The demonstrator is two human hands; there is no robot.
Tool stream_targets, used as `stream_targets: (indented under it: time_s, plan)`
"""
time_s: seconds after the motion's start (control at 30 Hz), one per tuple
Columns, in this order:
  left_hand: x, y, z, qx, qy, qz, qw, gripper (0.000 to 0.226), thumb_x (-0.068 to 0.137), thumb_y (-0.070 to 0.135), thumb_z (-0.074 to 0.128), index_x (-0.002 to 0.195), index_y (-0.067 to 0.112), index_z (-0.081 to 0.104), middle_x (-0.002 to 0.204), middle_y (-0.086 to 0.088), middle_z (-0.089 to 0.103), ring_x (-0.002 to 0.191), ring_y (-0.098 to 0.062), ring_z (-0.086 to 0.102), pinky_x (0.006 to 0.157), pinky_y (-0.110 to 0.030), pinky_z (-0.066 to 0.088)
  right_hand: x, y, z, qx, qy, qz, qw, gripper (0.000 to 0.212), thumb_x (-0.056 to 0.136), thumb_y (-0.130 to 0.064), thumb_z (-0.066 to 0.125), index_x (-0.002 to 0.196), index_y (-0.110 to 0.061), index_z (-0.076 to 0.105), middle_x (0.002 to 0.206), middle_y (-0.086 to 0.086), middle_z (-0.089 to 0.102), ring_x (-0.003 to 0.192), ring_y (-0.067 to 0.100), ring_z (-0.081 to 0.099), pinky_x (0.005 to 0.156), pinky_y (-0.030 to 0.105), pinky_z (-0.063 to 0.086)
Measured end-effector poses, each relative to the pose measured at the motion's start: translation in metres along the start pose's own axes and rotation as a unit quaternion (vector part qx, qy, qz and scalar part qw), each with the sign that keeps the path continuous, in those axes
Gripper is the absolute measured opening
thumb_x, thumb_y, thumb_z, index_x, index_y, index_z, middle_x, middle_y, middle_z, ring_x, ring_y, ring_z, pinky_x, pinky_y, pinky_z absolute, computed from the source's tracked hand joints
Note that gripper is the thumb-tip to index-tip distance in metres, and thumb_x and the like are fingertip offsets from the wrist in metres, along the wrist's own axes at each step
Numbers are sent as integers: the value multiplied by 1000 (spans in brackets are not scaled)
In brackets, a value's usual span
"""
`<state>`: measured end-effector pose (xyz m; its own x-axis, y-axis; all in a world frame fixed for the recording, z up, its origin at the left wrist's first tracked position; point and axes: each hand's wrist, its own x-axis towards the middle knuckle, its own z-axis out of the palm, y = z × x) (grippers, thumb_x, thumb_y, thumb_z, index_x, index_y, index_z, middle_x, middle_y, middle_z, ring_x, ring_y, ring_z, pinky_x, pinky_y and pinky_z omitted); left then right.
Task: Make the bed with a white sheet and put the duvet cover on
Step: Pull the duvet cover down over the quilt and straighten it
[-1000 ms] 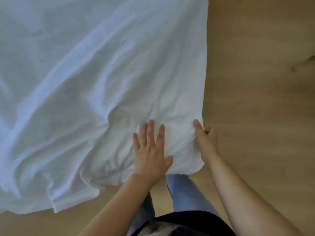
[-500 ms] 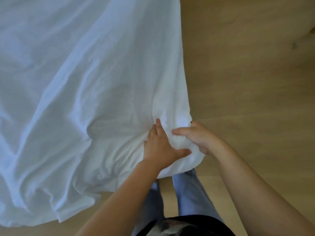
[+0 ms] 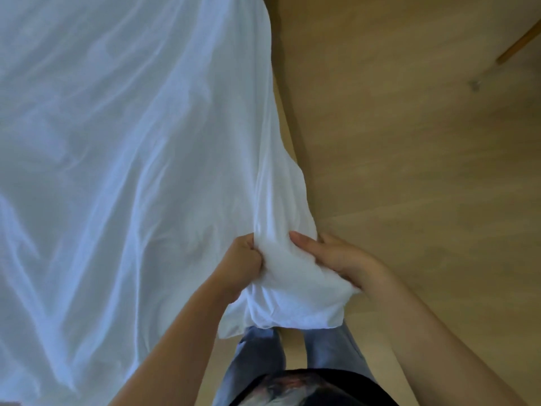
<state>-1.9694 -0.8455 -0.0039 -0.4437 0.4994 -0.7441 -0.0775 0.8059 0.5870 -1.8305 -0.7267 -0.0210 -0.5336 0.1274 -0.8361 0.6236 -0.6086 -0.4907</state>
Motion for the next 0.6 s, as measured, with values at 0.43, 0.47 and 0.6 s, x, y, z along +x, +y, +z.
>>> stream_targets:
  time_s: [0.43, 0.47, 0.6]
  plan:
    - [-2, 33, 18, 1, 58, -10, 998, 37, 93, 40, 47, 111, 9, 59, 109, -6, 62, 103, -26, 59, 90, -39, 47, -25, 8, 22, -117, 228, -205, 945, 26, 83, -27, 65, 100, -24, 46, 87, -16, 53, 78, 3, 53, 60, 16, 39]
    - [-1, 34, 18, 12, 86, 5, 996, 41, 91, 47, 47, 109, 12, 58, 105, -3, 63, 98, -23, 60, 87, -37, 48, -27, 11, 27, -149, 232, -209, 938, 27, 83, -33, 65, 99, -25, 44, 85, -16, 52, 76, 2, 53, 59, 16, 38]
    - [5, 35, 11, 11, 203, 71, 977, 41, 96, 40, 46, 66, 12, 50, 61, 4, 53, 59, -15, 51, 58, -28, 42, -26, 11, 21, -179, 246, -155, 940, 49, 74, -56, 66, 101, -28, 37, 83, -19, 45, 69, -6, 43, 53, 14, 29]
